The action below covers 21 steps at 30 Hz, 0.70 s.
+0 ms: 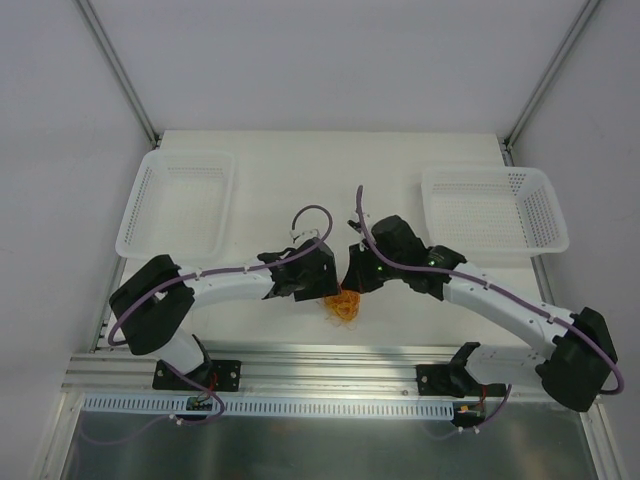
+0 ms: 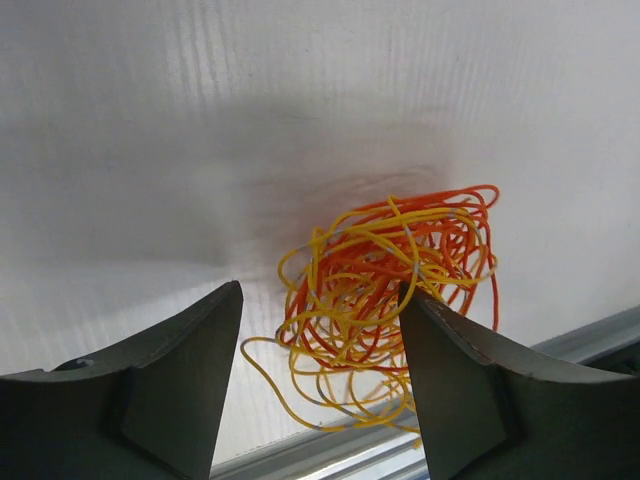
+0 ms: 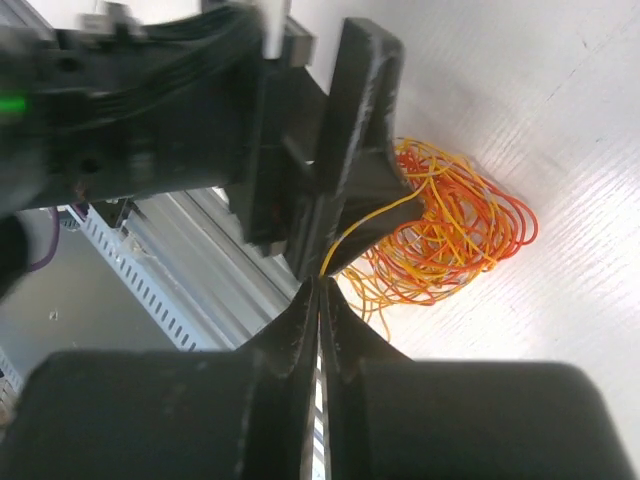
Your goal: Untangle the cables
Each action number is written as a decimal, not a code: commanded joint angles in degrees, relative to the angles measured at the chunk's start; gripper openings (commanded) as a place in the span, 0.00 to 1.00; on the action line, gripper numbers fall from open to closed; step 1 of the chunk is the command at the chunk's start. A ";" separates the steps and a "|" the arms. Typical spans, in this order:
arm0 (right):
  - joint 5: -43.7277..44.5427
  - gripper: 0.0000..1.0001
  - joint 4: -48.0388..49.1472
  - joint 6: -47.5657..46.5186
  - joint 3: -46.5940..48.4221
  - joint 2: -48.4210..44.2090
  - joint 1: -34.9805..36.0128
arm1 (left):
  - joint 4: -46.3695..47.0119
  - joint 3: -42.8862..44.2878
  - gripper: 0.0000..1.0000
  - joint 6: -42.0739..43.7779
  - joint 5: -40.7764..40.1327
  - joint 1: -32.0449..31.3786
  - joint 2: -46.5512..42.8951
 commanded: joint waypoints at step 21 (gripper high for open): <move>24.53 0.01 -22.78 -7.80 28.41 -20.38 -4.00 | -3.46 -6.17 0.57 0.49 -11.91 11.72 -5.23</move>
